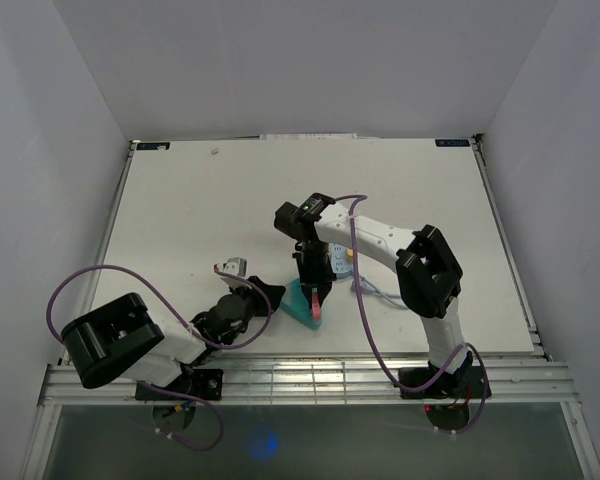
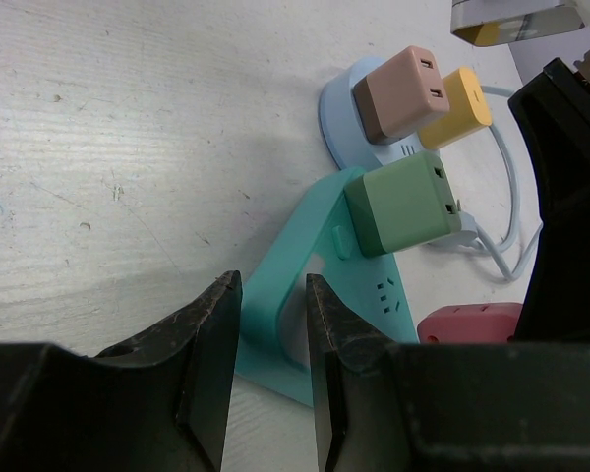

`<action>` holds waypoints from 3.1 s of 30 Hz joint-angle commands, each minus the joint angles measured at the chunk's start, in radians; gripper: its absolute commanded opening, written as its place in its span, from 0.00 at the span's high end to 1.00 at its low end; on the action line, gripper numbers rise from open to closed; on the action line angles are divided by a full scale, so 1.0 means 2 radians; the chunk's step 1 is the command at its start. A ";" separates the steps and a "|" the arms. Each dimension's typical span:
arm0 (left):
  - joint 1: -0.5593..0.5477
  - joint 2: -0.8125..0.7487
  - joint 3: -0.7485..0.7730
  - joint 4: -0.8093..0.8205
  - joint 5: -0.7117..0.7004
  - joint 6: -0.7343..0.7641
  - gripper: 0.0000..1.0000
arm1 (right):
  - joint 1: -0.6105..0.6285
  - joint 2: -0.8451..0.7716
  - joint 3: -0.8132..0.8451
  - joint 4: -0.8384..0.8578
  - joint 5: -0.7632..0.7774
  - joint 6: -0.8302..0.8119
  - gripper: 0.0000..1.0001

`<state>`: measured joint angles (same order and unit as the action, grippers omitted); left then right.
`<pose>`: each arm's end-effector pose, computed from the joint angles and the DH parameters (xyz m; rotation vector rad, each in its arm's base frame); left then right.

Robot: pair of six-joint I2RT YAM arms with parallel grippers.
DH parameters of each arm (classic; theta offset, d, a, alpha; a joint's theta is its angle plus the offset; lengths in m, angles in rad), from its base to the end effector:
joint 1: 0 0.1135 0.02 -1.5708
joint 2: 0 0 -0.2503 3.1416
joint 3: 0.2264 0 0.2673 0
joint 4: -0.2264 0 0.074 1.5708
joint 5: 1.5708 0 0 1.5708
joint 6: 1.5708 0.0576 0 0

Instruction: Insert the plug

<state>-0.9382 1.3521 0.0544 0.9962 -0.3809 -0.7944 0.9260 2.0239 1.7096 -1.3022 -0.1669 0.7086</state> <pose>0.1447 -0.1611 0.0853 -0.1337 1.9326 -0.8365 0.2267 0.3173 0.1844 0.3183 -2.9693 -0.1211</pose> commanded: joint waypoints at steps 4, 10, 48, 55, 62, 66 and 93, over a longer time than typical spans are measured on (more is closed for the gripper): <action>-0.026 0.005 -0.058 0.005 0.035 -0.015 0.59 | 0.011 0.027 0.011 0.116 -0.010 0.015 0.92; -0.041 0.007 -0.064 0.013 0.020 -0.022 0.59 | 0.010 0.033 0.017 0.120 0.001 0.021 0.92; -0.108 -0.006 -0.079 0.005 -0.042 -0.065 0.58 | 0.032 -0.082 -0.174 0.314 0.112 0.107 0.92; -0.108 -0.014 -0.080 -0.006 -0.044 -0.067 0.59 | 0.058 -0.128 -0.235 0.367 0.154 0.143 0.92; -0.108 -0.008 -0.076 -0.016 -0.053 -0.074 0.59 | 0.093 -0.155 -0.269 0.384 0.195 0.179 0.92; -0.108 0.003 -0.074 -0.016 -0.060 -0.088 0.59 | 0.108 -0.174 -0.297 0.408 0.225 0.202 0.92; -0.108 0.000 -0.075 -0.022 -0.067 -0.095 0.59 | 0.220 -0.212 -0.337 0.345 0.408 0.336 0.92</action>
<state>-1.1179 1.3613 0.0437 0.9787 -0.6426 -0.9554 1.3533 1.6073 1.1145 -0.7338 0.6487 1.2808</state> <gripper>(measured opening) 0.415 0.275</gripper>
